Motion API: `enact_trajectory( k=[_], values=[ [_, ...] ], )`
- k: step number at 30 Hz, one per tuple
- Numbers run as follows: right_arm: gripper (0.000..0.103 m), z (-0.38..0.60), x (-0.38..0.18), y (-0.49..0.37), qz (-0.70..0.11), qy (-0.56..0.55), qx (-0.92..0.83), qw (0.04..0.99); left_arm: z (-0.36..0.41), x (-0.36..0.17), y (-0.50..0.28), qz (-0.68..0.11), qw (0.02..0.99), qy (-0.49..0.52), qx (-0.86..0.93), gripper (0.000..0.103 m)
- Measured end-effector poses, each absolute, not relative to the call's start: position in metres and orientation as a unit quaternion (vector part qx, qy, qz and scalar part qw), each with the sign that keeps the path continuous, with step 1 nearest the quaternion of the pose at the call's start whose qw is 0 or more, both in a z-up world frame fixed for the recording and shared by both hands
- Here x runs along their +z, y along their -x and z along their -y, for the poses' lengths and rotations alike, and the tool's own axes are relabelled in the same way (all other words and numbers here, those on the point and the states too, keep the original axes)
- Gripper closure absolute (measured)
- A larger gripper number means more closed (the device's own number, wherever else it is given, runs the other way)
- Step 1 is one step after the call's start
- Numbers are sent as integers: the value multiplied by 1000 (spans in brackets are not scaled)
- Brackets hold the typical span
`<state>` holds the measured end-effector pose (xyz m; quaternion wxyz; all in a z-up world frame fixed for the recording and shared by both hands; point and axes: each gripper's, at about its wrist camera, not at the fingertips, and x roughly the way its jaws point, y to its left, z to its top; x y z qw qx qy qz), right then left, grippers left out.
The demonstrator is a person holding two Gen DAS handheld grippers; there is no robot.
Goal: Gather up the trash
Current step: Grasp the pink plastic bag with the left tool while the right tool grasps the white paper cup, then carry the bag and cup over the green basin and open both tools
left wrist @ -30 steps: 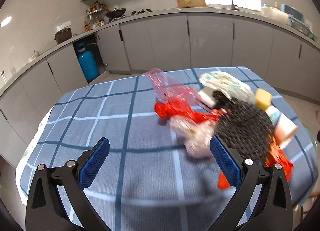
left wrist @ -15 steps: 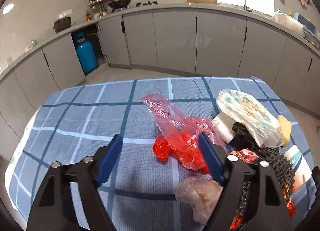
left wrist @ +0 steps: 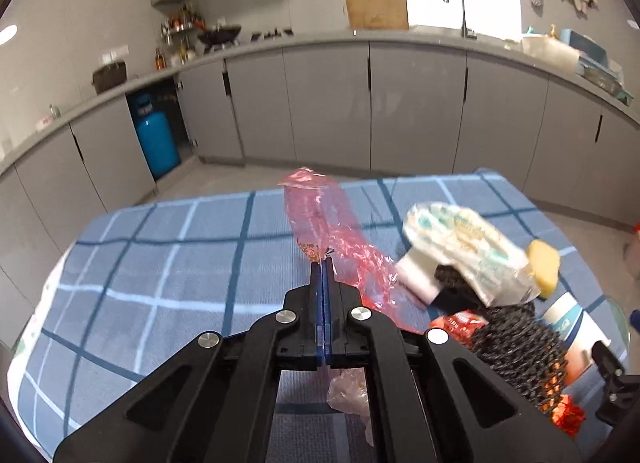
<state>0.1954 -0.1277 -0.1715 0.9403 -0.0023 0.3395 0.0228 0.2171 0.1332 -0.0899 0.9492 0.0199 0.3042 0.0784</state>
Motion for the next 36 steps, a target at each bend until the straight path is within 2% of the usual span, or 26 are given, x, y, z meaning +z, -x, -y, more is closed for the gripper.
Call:
enact_trajectory(
  k=[7, 9, 23, 24, 26, 36],
  values=[
    [25, 119, -184, -201, -370, -11, 68, 926, -115, -72, -199, -265, 959, -58, 81, 101],
    [36, 117, -188, -202, -378, -13, 83, 922, -110, -71, -199, -266, 959, -60, 75, 101],
    [44, 140, -152, -184, -308, -32, 75, 948, -62, -45, -183, -232, 968, -94, 29, 101],
    [49, 145, -147, -182, -301, -34, 70, 951, -55, -43, -182, -228, 968, -97, 21, 101],
    [72, 157, -139, -179, -291, -34, 55, 955, -41, -39, -182, -224, 969, -104, 7, 101],
    [70, 180, -165, -179, -333, -65, 62, 939, 4, -48, -186, -231, 965, -121, -34, 101]
  ],
)
